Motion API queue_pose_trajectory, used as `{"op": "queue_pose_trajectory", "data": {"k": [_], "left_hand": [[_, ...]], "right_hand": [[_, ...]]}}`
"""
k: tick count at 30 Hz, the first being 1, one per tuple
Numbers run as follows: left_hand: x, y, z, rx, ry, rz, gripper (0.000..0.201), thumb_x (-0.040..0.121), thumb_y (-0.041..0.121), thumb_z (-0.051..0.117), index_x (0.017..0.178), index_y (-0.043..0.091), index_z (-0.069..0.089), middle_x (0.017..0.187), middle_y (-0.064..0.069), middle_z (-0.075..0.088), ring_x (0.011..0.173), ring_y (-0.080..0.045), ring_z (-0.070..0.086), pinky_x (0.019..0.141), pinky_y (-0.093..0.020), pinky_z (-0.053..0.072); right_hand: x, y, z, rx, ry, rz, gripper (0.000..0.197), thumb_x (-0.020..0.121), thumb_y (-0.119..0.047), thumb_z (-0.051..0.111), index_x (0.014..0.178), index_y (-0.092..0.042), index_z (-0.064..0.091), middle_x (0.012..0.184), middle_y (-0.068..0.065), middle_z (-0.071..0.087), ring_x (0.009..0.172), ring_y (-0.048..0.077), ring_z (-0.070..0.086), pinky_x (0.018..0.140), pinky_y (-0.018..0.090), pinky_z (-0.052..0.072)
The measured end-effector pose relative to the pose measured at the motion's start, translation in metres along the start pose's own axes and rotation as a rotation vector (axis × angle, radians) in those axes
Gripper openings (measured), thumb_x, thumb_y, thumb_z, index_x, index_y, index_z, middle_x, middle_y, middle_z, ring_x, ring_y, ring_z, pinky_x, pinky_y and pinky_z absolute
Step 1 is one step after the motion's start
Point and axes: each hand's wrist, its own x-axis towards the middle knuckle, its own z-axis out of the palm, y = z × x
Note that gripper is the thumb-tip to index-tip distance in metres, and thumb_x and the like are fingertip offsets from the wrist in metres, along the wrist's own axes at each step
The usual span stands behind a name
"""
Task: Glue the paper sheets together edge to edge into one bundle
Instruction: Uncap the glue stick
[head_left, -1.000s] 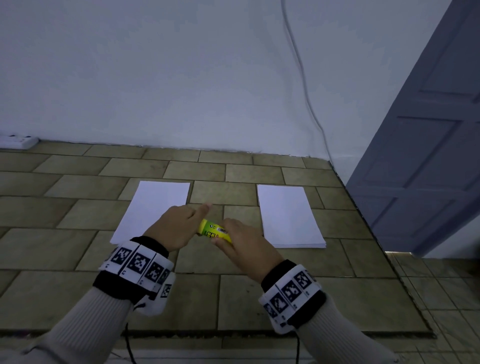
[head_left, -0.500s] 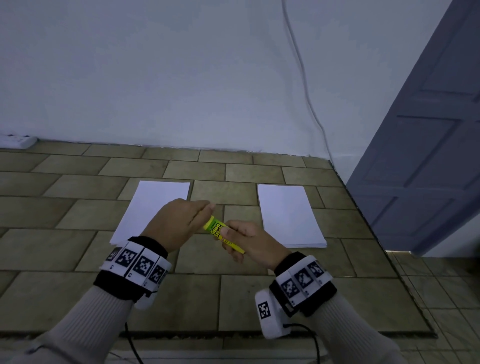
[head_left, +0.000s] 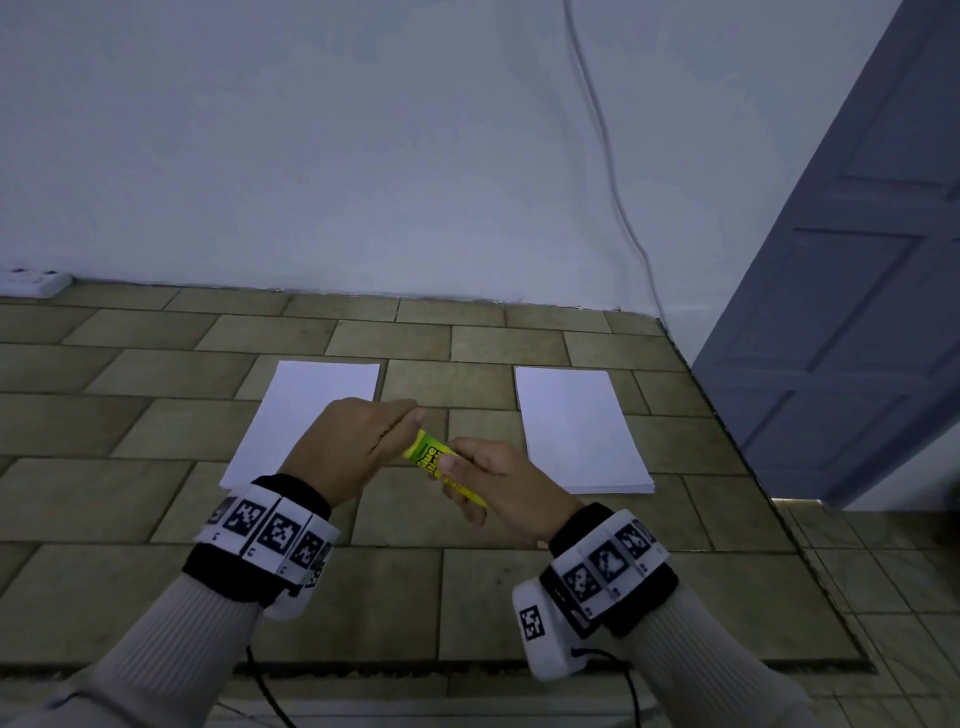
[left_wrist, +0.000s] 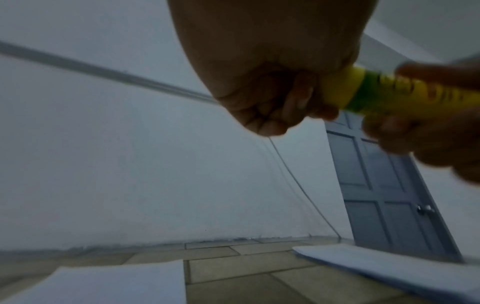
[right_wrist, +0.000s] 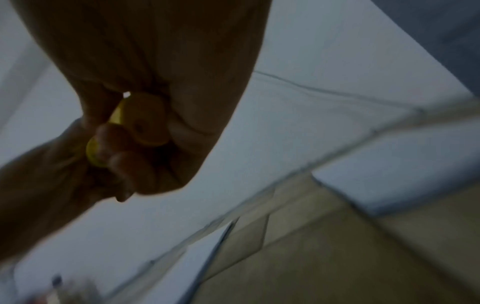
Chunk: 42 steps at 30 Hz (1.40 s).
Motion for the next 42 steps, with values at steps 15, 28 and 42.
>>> {"op": "queue_pose_trajectory", "data": {"k": [15, 28, 42], "left_hand": [[0.003, -0.009, 0.006, 0.175, 0.127, 0.118, 0.036, 0.096, 0.039, 0.036, 0.066, 0.023, 0.046, 0.051, 0.005, 0.041, 0.045, -0.014, 0.033, 0.047, -0.025, 0.026], [0.007, -0.014, 0.014, 0.208, -0.101, -0.384, 0.047, 0.102, 0.040, 0.034, 0.065, 0.015, 0.048, 0.060, 0.003, 0.043, 0.054, -0.009, 0.038, 0.053, -0.022, 0.031], [-0.012, -0.016, 0.013, -0.013, 0.096, 0.060, 0.055, 0.091, 0.052, 0.028, 0.061, 0.010, 0.047, 0.049, 0.006, 0.038, 0.053, -0.015, 0.044, 0.050, -0.021, 0.029]], "right_hand": [[-0.002, -0.003, 0.007, -0.493, 0.125, -0.110, 0.028, 0.101, -0.034, 0.044, 0.099, -0.008, 0.052, 0.077, 0.002, 0.055, 0.064, 0.011, 0.050, 0.059, 0.029, 0.036], [0.003, 0.005, 0.028, -0.792, 0.161, -0.039, 0.038, 0.099, -0.045, 0.039, 0.114, -0.010, 0.046, 0.105, 0.010, 0.058, 0.087, 0.026, 0.057, 0.064, 0.036, 0.040], [0.004, 0.005, 0.015, -0.122, -0.028, 0.060, 0.033, 0.099, -0.040, 0.044, 0.090, -0.010, 0.055, 0.064, -0.003, 0.050, 0.050, 0.008, 0.045, 0.053, 0.028, 0.038]]}}
